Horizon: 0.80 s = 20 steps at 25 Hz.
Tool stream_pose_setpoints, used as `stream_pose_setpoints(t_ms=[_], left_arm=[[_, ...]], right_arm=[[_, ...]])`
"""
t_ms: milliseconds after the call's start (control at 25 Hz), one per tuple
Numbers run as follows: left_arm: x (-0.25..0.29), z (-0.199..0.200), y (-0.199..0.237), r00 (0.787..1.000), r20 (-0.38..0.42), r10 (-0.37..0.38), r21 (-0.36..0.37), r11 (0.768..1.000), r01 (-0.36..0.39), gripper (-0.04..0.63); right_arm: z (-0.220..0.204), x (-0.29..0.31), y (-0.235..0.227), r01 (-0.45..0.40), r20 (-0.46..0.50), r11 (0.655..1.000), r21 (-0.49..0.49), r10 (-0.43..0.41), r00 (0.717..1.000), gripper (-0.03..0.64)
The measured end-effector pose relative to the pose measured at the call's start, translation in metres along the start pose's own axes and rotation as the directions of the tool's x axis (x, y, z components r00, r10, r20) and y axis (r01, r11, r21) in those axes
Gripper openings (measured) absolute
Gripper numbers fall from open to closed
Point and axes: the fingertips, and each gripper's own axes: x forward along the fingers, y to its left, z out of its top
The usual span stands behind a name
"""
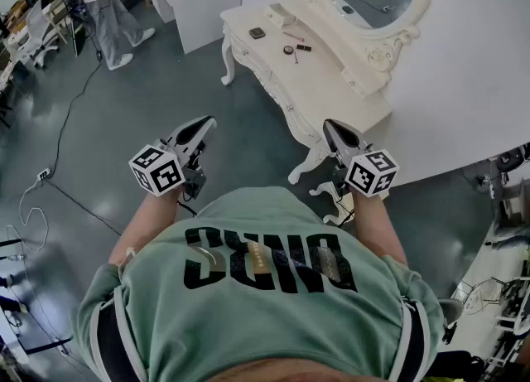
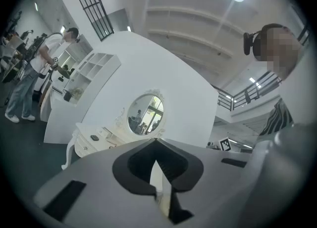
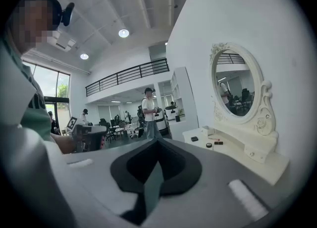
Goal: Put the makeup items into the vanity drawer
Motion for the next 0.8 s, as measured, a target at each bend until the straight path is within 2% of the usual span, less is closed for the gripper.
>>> stream_pose_setpoints(t_ms=[320, 800], left_arm=[[0.024, -0.003, -0.013, 1.000, 0.014, -0.018, 0.018, 1.000, 0.018, 0.000], [0.051, -0.013, -0.038, 0.999, 0.043, 0.007, 0.036, 0.999, -0.009, 0.000]], right_arm=[[0.010, -0.002, -0.014, -0.028, 0.019, 0.999, -0.036, 0.028, 0.999, 0.006], [0.016, -0.026, -0.044, -0.050, 0.015, 0.998, -0.049, 0.051, 0.999, 0.008]])
